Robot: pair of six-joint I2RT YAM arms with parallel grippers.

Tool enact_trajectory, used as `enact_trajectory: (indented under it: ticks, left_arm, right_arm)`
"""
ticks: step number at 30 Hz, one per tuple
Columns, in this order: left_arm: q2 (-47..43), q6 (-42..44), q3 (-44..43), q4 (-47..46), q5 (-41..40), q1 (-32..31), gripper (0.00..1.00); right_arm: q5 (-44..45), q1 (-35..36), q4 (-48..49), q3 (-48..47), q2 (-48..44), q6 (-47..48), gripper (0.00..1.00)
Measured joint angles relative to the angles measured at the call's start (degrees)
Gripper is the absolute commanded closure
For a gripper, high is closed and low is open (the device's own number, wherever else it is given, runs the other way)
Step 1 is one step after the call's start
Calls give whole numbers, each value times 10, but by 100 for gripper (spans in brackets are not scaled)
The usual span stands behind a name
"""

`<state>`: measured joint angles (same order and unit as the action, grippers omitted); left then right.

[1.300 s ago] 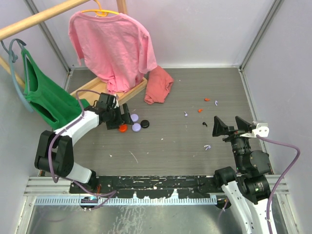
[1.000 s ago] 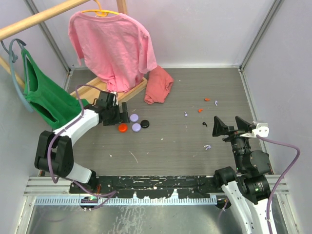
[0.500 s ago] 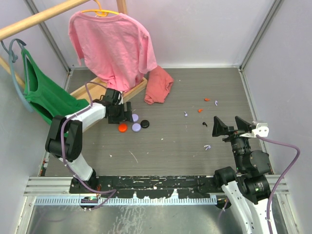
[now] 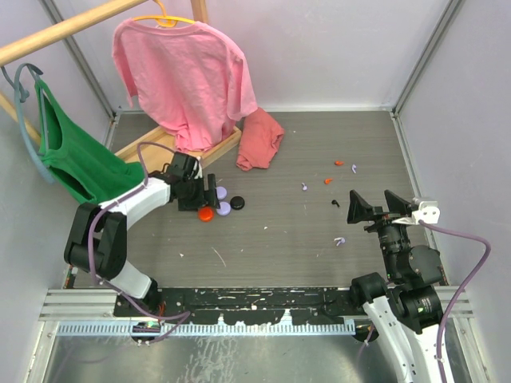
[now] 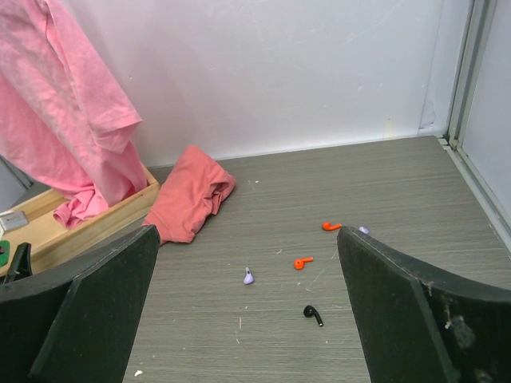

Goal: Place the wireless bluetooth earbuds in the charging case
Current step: Pick up the charging case at the center of the board.

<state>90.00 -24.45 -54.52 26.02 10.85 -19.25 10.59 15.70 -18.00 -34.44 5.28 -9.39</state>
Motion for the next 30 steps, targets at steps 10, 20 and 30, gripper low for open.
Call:
enact_trajectory:
  ticks: [10,20,30]
  left_arm:
    - [-27,19,1,34,-116,-62,17]
    - [-14,59,3,46,-185,-100,19]
    - [33,74,-1,47,-192,-102,25]
  right_arm:
    - [-2,0,0,1,0,0,0]
    - [-3,0,0,1,4,0,0]
    - [-5,0,0,1,4,0,0]
